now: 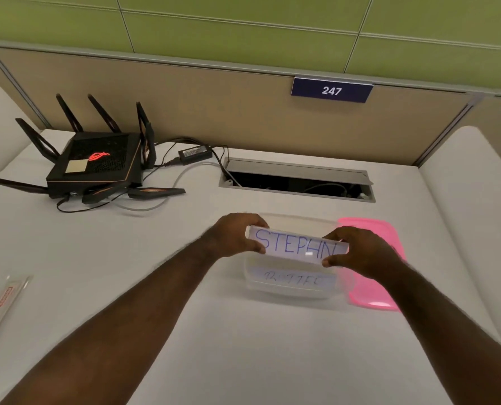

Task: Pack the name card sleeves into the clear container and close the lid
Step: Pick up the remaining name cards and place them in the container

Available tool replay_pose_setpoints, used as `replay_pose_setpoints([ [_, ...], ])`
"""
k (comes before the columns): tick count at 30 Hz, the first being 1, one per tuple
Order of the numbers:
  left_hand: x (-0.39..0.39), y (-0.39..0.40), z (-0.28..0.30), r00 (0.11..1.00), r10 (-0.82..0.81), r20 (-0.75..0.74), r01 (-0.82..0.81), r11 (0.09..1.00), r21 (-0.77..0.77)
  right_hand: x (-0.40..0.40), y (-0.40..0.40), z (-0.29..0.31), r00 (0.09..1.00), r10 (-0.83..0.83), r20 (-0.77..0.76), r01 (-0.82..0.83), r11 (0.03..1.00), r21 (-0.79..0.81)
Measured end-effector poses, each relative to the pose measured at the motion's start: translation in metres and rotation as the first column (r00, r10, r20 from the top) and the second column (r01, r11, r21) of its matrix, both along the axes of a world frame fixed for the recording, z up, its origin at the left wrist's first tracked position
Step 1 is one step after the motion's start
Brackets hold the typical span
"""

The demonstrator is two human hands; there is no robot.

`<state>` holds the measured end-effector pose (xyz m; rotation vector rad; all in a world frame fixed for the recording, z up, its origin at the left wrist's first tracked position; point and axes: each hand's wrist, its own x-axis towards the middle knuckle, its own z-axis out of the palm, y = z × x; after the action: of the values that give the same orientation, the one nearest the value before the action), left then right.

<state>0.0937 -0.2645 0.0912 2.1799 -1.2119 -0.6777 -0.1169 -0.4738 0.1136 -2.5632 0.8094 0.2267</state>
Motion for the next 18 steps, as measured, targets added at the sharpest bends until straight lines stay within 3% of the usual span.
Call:
replay_pose_setpoints([
  [3,-0.012,-0.002,-0.011,0.914,-0.138,0.382,0.089,0.986,0.144,-0.004,0.005,-0.016,0.998,0.039,-0.053,-0.046,0.99,-0.136],
  [6,-0.025,-0.008,-0.022,0.78,-0.278,0.56,0.154,0.954,0.258,-0.005,0.014,-0.02,0.973,0.114,-0.2,-0.173,0.936,-0.308],
  [11,-0.043,-0.023,-0.03,0.64,-0.42,0.643,0.122,0.883,0.454,0.002,0.023,-0.025,0.914,0.217,-0.342,-0.342,0.867,-0.364],
  [18,-0.052,-0.034,-0.038,0.631,-0.475,0.613,0.079,0.826,0.558,0.014,0.017,-0.044,0.848,0.28,-0.45,-0.466,0.798,-0.382],
])
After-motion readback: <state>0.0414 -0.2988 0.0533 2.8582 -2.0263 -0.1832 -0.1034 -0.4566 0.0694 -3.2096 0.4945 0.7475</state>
